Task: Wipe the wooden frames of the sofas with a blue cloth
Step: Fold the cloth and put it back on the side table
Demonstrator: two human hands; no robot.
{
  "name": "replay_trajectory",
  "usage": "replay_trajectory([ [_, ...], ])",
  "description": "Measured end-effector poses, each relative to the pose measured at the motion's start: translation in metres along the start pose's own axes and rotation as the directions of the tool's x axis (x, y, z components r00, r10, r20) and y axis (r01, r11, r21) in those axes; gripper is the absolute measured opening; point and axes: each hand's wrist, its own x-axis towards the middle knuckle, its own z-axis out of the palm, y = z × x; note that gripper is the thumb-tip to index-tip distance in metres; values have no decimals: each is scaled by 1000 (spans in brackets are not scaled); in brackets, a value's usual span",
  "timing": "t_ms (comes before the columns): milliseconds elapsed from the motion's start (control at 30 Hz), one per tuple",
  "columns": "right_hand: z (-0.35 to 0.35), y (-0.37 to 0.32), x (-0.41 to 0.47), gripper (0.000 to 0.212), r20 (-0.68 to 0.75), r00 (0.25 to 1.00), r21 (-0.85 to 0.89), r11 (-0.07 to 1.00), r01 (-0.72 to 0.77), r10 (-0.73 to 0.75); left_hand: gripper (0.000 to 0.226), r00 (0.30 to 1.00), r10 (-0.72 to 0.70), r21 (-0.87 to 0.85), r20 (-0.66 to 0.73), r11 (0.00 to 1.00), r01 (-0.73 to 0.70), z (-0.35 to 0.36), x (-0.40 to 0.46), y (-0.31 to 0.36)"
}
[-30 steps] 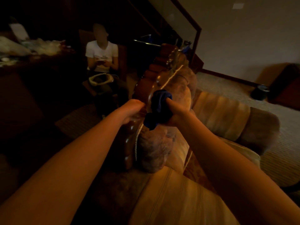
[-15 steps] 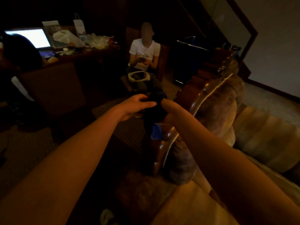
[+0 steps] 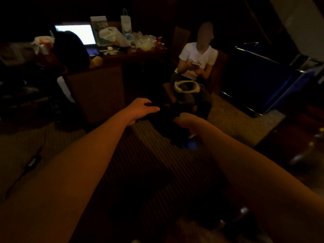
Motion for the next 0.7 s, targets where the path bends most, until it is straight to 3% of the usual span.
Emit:
replay_trajectory([
  [133,34,-53,36,28,26,986,-196,966,166,-164,26,995,-86,8,-41,996,87,-66,11,-29],
  [333,96,-122,72,15,128,944,-275,903,330,-305,23,965,-203,-20,-168,979,202,-141,9,-69],
  [400,122,-142,68,37,222,917,-317,865,389,-331,32,955,-238,-13,-177,971,239,-160,0,-81],
  [433,136,-151,65,50,279,894,-297,853,428,-351,34,952,-252,-3,-175,967,255,-168,-7,-87],
  [500,163,-165,63,57,382,833,-205,842,498,-400,25,944,-287,24,-161,956,294,-182,-22,-97],
  [700,225,-185,55,33,580,681,-139,769,623,-447,32,866,-455,18,-210,883,468,-214,-56,-136],
])
